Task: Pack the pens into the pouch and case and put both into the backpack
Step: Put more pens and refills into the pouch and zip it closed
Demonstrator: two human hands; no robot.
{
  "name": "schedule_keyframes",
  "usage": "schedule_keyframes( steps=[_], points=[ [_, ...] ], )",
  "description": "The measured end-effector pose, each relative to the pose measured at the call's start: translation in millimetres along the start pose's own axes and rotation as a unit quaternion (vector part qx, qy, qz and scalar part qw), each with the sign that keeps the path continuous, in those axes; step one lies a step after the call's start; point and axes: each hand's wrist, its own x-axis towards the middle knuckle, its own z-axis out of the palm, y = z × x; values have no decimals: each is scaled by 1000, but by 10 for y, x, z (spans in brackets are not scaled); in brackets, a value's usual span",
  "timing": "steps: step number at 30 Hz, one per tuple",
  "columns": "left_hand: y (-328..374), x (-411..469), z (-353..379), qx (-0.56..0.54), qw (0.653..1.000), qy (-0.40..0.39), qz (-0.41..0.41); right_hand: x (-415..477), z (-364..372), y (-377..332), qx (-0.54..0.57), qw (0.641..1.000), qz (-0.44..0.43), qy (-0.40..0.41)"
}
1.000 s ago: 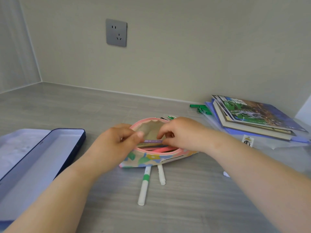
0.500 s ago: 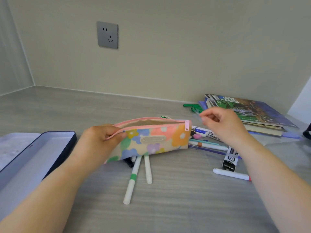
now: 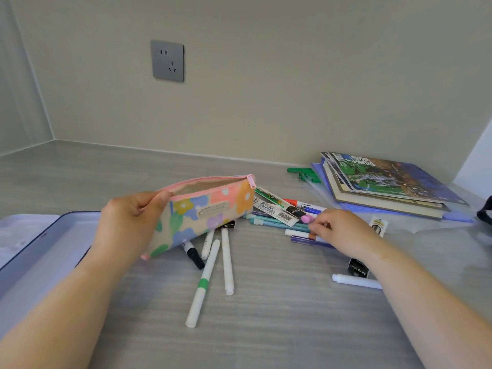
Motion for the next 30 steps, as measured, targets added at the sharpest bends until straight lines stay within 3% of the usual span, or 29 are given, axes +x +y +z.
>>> schedule_keyframes(
  steps=[8,18,24,30],
  points=[
    [-9,0,2,-21,999,-8,-27,111,43,-82,-28,999,15,-7],
    [-29,8,8,-20,999,-21,-25,304,-71,-277,-188,975,-4,-116],
    [-49,14,4,-32,999,-32,-20,376,-110,-377,-225,958,-8,-176],
    [-58,14,-6,-22,999,-43,-5,401,-26,-397,-303,943,-6,-140]
  ],
)
